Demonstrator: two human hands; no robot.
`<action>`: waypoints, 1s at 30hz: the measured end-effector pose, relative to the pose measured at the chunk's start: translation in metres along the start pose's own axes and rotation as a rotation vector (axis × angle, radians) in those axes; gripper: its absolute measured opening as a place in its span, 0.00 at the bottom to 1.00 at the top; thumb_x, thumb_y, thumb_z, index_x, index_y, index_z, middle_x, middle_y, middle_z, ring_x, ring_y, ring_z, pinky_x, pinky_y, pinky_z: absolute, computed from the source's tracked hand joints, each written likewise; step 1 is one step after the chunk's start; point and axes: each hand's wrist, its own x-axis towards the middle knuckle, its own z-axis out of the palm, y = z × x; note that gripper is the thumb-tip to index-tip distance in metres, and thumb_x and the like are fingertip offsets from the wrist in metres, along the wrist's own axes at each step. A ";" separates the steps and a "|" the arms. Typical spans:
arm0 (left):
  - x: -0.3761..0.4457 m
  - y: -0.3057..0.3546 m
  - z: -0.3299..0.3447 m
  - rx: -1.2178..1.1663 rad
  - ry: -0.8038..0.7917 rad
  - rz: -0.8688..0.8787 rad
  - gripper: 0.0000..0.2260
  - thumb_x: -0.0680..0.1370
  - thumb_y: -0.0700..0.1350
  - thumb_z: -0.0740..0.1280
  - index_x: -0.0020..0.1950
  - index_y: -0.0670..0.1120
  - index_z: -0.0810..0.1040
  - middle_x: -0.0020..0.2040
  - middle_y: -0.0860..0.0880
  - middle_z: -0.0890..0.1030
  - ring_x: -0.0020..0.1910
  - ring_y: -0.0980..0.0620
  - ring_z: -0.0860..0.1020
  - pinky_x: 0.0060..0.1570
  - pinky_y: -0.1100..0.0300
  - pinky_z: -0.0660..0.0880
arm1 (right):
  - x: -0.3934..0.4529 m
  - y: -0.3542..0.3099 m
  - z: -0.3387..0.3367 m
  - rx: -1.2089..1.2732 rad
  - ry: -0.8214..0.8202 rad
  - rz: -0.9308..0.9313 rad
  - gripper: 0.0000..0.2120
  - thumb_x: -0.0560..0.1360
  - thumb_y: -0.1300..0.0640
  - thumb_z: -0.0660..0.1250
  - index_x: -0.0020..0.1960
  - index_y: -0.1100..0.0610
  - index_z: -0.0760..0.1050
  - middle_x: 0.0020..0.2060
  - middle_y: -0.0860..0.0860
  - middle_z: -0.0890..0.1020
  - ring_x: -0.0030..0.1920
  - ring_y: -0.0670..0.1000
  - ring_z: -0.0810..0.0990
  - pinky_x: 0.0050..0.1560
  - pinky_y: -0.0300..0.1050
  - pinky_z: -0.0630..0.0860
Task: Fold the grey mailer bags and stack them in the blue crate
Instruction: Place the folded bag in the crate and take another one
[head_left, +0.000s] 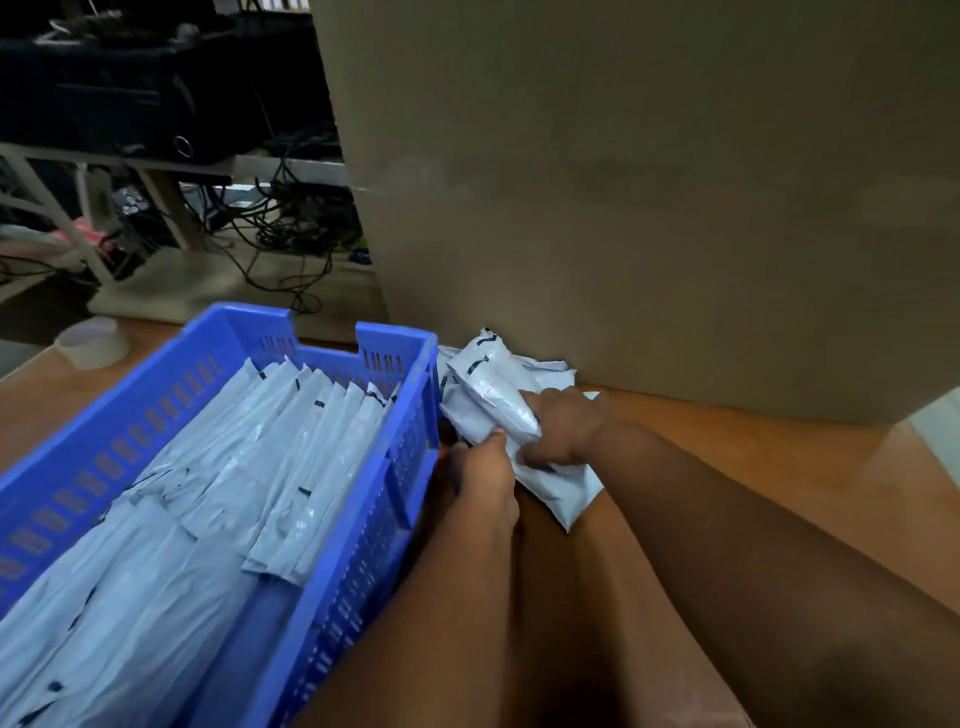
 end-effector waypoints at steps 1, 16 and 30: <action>-0.010 -0.001 0.000 0.012 -0.017 0.014 0.26 0.77 0.53 0.77 0.69 0.40 0.77 0.62 0.40 0.83 0.58 0.39 0.83 0.50 0.53 0.78 | -0.010 0.004 0.004 0.022 0.008 0.007 0.40 0.64 0.28 0.67 0.73 0.35 0.62 0.53 0.45 0.73 0.62 0.55 0.74 0.56 0.58 0.67; -0.157 -0.102 0.056 -0.040 -0.469 -0.129 0.11 0.82 0.41 0.69 0.65 0.46 0.80 0.57 0.42 0.87 0.56 0.43 0.86 0.51 0.50 0.84 | -0.187 0.131 0.044 0.011 -0.023 0.108 0.42 0.69 0.31 0.70 0.78 0.36 0.57 0.69 0.50 0.74 0.71 0.58 0.70 0.66 0.63 0.69; -0.122 -0.024 -0.015 0.137 -0.198 -0.008 0.16 0.83 0.42 0.67 0.71 0.40 0.76 0.58 0.40 0.82 0.58 0.40 0.84 0.50 0.51 0.82 | -0.183 0.092 -0.031 0.023 0.258 -0.114 0.43 0.72 0.24 0.65 0.83 0.38 0.58 0.83 0.47 0.61 0.82 0.56 0.58 0.80 0.68 0.53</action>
